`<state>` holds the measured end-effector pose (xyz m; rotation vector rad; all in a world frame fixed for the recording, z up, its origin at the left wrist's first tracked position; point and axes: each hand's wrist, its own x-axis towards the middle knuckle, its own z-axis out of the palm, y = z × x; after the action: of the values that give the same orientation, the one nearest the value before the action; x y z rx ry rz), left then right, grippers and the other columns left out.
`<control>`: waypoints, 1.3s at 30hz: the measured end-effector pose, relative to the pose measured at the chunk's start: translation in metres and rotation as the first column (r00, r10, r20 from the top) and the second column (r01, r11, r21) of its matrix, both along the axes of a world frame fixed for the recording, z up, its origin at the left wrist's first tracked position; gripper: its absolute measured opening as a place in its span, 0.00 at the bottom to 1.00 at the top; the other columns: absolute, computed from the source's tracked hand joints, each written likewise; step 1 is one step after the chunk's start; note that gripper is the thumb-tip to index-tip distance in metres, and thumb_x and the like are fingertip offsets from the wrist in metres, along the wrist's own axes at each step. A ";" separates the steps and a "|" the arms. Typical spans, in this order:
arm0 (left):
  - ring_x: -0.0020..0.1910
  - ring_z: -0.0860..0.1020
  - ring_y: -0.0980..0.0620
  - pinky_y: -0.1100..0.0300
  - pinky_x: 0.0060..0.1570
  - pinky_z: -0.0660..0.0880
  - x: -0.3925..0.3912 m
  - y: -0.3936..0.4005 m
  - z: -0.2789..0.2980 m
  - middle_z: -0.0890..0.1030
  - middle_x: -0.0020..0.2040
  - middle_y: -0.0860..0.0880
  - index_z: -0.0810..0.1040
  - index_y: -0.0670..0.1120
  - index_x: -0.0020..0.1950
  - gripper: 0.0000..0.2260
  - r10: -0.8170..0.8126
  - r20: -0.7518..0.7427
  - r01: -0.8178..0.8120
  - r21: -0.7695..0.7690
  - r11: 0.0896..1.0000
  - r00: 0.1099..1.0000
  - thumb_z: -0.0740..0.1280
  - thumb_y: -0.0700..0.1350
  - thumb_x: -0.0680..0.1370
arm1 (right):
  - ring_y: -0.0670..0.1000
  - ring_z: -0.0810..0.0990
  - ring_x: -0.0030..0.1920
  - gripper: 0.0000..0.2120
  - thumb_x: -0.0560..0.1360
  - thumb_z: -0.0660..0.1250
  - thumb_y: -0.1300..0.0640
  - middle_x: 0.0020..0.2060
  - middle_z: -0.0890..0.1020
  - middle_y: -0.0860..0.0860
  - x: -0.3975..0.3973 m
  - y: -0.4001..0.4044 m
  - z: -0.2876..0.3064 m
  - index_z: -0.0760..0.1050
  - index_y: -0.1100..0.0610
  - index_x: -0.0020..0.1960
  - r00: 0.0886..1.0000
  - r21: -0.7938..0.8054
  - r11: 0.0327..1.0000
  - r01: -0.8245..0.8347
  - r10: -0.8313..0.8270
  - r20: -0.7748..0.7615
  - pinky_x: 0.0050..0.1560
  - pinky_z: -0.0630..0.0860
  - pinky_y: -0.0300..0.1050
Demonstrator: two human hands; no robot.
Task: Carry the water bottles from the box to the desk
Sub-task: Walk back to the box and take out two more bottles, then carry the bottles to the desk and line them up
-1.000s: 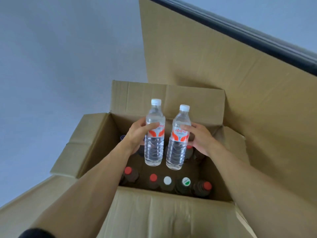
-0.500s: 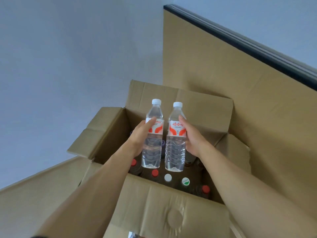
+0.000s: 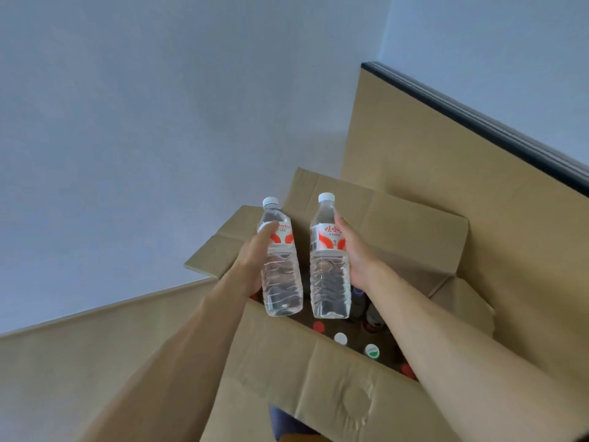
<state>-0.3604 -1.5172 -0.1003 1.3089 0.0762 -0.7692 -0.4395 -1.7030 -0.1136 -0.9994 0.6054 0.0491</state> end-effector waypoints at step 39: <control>0.49 0.80 0.35 0.39 0.41 0.81 -0.156 0.599 -0.006 0.77 0.57 0.34 0.68 0.43 0.66 0.20 0.866 -0.094 -0.869 -0.125 0.479 0.491 0.72 0.42 0.78 | 0.55 0.78 0.38 0.29 0.75 0.62 0.30 0.42 0.79 0.56 0.070 0.624 0.012 0.78 0.56 0.55 0.452 -0.037 0.451 -0.892 0.892 -0.026 0.45 0.74 0.52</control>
<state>-0.5160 -0.9186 -0.1063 0.9141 0.6502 0.1223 -0.3697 -1.0789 -0.1017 -1.2766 -0.0042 1.0085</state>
